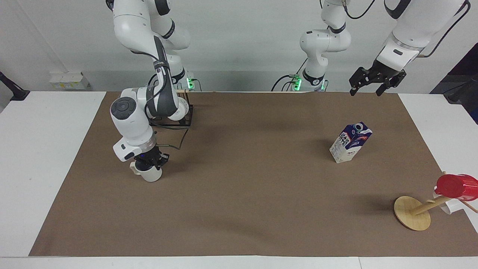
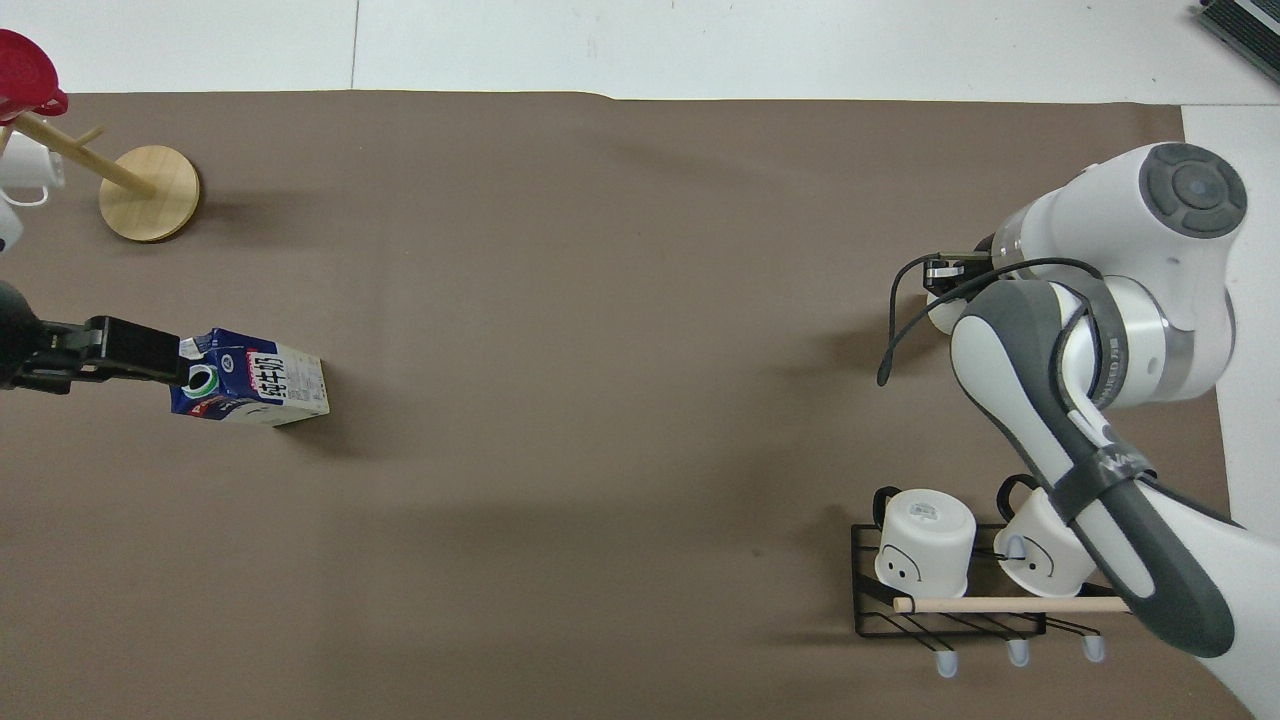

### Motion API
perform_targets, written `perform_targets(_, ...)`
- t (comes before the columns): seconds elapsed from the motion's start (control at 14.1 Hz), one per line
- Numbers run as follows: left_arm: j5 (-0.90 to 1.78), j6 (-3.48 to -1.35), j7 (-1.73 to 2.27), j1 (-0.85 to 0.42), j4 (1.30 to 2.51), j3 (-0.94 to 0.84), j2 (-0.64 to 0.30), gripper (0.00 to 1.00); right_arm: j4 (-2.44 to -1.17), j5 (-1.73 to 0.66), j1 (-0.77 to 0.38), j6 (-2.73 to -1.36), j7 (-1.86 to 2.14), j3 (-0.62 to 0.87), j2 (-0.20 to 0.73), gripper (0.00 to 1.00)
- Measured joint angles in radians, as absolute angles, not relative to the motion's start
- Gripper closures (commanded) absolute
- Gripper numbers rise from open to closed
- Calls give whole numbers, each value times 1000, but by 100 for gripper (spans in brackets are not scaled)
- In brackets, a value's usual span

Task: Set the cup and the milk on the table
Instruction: 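Carry the white mug toward the table centre and lower it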

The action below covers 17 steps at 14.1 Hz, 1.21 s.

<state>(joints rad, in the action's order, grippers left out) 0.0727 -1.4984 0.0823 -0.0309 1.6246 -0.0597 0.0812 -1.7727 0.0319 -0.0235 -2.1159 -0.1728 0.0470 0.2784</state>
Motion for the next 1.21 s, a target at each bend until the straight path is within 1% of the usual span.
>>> perform_targets(0.21, 73, -1498, 82, -31, 1625, -60, 81, 0, -1735, 32, -83, -2109, -209, 48, 277, 100)
perform_targets(0.64, 73, -1498, 82, -31, 1625, -60, 81, 0, -1713, 32, -263, -2108, -416, 52, 296, 100)
perform_targets(0.99, 68, -1495, 76, -31, 1625, -57, 81, 0, -1649, 32, -403, -2084, -594, 53, 358, 100)
perform_targets(1.21, 64, -1495, 68, -31, 1625, -56, 81, 0, -1630, 32, -462, -2083, -665, 53, 407, 100)
